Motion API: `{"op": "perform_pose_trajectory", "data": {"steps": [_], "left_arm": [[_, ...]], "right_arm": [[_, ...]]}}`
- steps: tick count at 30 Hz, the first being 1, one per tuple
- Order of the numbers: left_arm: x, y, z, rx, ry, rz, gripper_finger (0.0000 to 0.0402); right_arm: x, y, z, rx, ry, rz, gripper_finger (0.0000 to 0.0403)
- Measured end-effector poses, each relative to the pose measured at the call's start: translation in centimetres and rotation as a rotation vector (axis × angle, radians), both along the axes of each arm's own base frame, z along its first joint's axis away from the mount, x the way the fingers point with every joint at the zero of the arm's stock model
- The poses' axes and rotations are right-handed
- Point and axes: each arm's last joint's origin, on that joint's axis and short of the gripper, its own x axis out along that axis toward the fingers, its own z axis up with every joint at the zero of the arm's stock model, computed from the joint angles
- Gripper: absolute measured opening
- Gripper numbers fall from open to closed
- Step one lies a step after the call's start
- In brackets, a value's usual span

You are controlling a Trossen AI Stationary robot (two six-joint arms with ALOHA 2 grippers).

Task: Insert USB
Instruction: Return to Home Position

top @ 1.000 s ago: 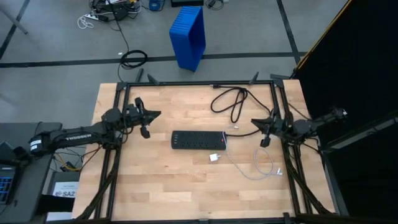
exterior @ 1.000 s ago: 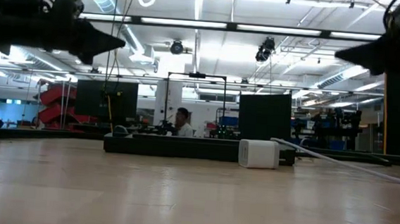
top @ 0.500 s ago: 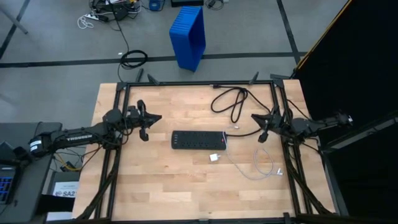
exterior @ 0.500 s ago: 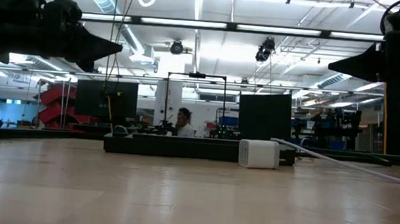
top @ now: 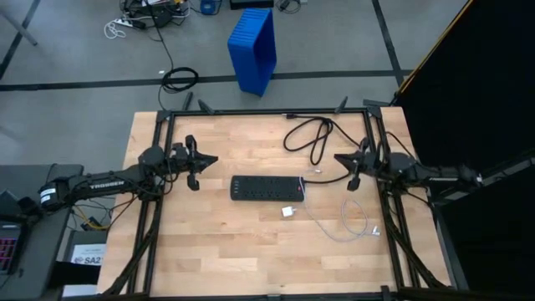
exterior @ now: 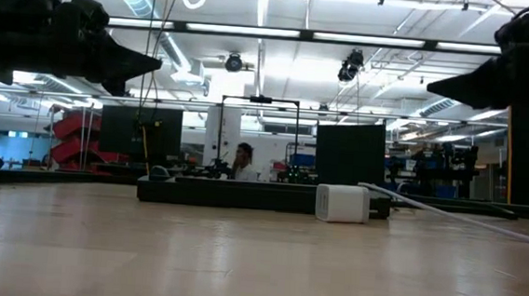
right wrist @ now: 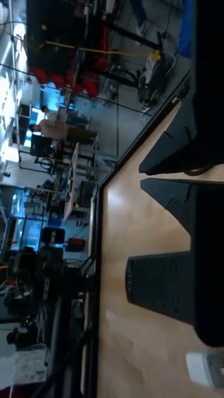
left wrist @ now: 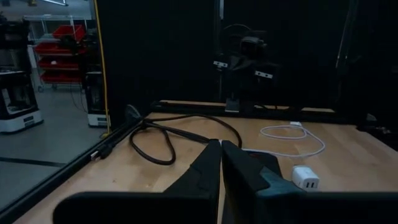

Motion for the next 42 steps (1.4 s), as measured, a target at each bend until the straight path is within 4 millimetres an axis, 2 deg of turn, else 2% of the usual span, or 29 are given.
{"op": "perform_pose_trajectory", "data": {"steps": [14, 26, 35, 42], "left_arm": [[-0.2, 0.4, 0.1, 0.004, -0.007, 0.038, 0.0], [-0.1, 0.4, -0.3, -0.033, 0.027, 0.037, 0.0], [-0.3, 0.3, -0.1, -0.021, 0.01, 0.032, 0.0], [-0.3, 0.3, -0.4, -0.032, 0.036, 0.021, 0.0]], "right_arm": [[0.2, -1.7, -0.8, 0.104, 0.058, -0.104, 0.0], [0.2, -1.5, 0.3, 0.069, -0.054, -0.039, 0.0], [-0.1, -1.5, 0.6, 0.031, -0.073, -0.039, 0.0], [-0.5, -1.4, 0.1, 0.049, -0.026, -0.039, 0.0]]}}
